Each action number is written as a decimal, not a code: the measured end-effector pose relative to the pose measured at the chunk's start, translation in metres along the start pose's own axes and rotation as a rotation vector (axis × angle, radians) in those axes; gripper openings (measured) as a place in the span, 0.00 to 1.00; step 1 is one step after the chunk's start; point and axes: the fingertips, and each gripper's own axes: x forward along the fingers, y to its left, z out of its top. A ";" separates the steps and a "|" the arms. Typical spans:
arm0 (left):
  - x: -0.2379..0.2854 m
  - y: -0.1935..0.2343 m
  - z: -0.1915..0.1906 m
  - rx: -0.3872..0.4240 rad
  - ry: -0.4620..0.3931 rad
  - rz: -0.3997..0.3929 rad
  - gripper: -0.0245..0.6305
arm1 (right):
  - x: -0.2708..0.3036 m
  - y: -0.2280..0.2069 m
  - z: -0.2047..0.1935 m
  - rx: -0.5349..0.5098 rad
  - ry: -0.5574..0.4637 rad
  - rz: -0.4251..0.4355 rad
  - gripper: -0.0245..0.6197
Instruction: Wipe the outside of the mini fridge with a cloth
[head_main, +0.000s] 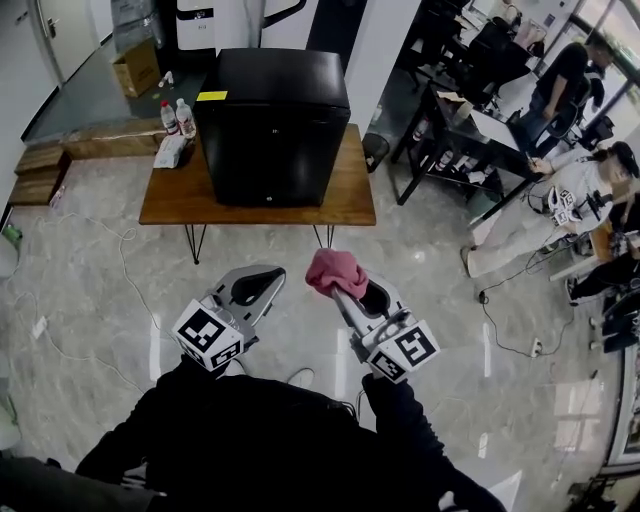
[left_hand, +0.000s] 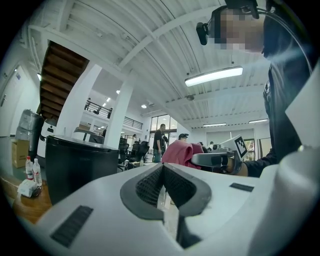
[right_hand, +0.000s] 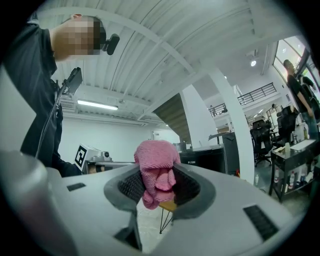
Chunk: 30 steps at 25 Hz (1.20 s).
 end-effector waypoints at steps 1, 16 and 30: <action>0.007 -0.001 0.000 0.003 0.000 0.004 0.05 | -0.003 -0.007 0.002 -0.001 -0.002 -0.002 0.26; 0.101 0.055 0.008 0.034 -0.012 0.073 0.05 | 0.042 -0.110 0.008 0.015 0.006 -0.039 0.26; 0.173 0.233 -0.001 0.020 -0.031 0.022 0.05 | 0.219 -0.223 -0.021 0.005 0.071 -0.216 0.27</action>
